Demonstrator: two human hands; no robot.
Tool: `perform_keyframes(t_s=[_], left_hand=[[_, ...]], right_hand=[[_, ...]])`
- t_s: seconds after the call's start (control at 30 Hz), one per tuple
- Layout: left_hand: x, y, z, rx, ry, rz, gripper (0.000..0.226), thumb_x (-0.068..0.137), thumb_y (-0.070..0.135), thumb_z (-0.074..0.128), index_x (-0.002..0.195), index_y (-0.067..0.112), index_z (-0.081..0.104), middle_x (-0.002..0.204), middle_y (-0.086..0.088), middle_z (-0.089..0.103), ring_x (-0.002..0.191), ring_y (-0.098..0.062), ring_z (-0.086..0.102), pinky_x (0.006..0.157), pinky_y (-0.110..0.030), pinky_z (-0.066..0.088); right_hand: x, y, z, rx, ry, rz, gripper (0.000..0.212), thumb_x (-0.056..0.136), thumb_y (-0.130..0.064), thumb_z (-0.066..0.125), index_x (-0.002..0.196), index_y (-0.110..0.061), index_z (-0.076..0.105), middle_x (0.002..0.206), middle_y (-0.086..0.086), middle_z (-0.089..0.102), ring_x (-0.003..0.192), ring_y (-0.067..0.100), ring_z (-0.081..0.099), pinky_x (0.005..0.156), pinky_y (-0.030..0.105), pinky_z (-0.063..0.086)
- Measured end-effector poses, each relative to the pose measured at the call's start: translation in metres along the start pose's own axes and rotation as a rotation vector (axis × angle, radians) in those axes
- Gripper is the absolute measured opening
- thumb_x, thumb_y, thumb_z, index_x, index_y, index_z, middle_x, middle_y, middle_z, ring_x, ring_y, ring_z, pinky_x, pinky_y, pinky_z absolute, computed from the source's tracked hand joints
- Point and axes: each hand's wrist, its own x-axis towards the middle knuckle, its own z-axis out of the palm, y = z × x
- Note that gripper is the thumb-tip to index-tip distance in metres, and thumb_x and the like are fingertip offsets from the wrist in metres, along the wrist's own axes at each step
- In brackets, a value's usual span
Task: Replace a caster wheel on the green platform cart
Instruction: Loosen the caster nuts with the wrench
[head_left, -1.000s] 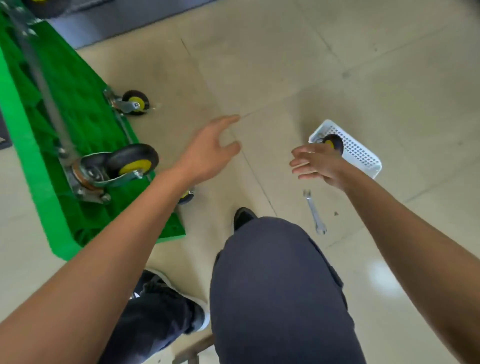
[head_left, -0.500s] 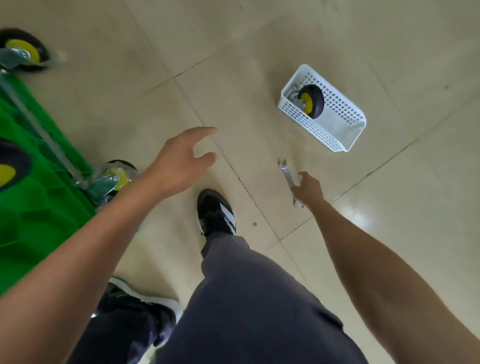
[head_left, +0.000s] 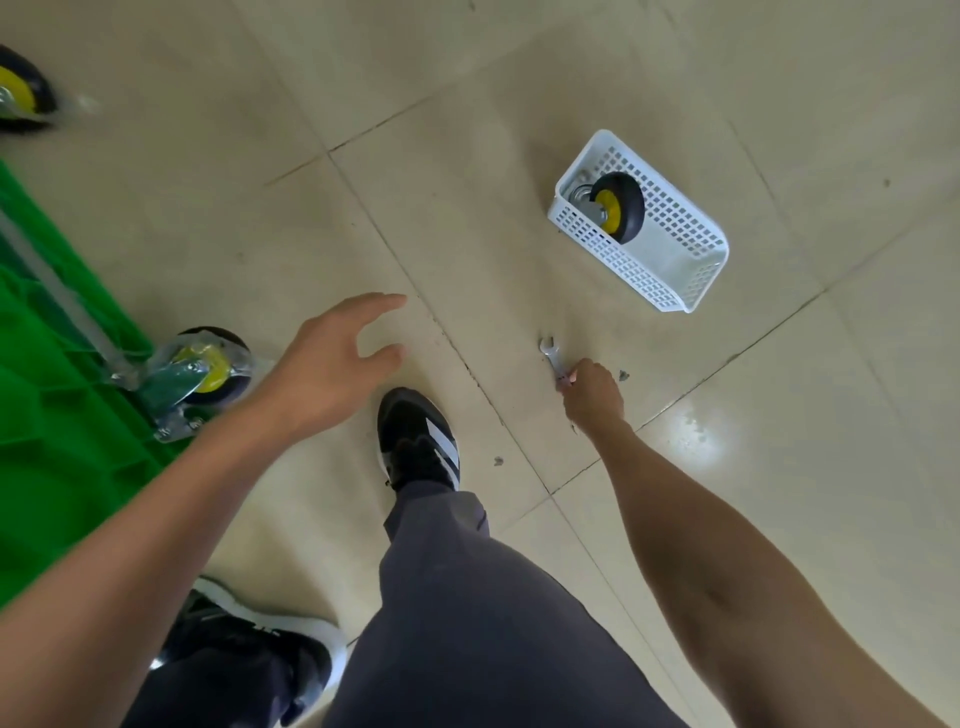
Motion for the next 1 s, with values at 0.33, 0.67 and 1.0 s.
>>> perform_keyframes(t_s=[0.33, 0.67, 1.0], left_hand=[[-0.023, 0.009, -0.007, -0.027, 0.001, 0.006, 0.051, 0.096, 0.021, 0.061, 0.145, 0.032, 0.049, 0.151, 0.014, 0.043, 0.136, -0.008, 0.043, 0.111, -0.021, 0.029], [-0.066, 0.045, -0.044, 0.008, 0.103, 0.077, 0.052, 0.097, 0.023, 0.061, 0.146, 0.03, 0.047, 0.153, 0.01, 0.042, 0.136, -0.02, 0.046, 0.116, -0.032, 0.034], [-0.136, 0.066, -0.105, 0.056, 0.266, 0.1, 0.059, 0.096, 0.019, 0.059, 0.152, 0.021, 0.039, 0.151, -0.008, 0.047, 0.135, -0.031, 0.046, 0.11, -0.027, 0.033]], right_hand=[[-0.026, -0.016, -0.02, 0.019, -0.148, -0.129, 0.013, 0.092, -0.02, 0.065, 0.086, -0.016, 0.054, 0.095, 0.012, 0.065, 0.078, 0.03, 0.06, 0.064, 0.033, 0.044], [-0.093, -0.095, -0.096, 0.353, 0.041, -0.465, 0.007, 0.081, -0.006, 0.073, 0.079, -0.011, 0.068, 0.077, 0.003, 0.068, 0.069, 0.02, 0.062, 0.062, 0.033, 0.045], [-0.192, -0.203, -0.184, 0.691, 0.12, -0.766, 0.008, 0.09, -0.019, 0.073, 0.093, -0.014, 0.08, 0.085, 0.002, 0.066, 0.07, -0.004, 0.058, 0.066, 0.006, 0.042]])
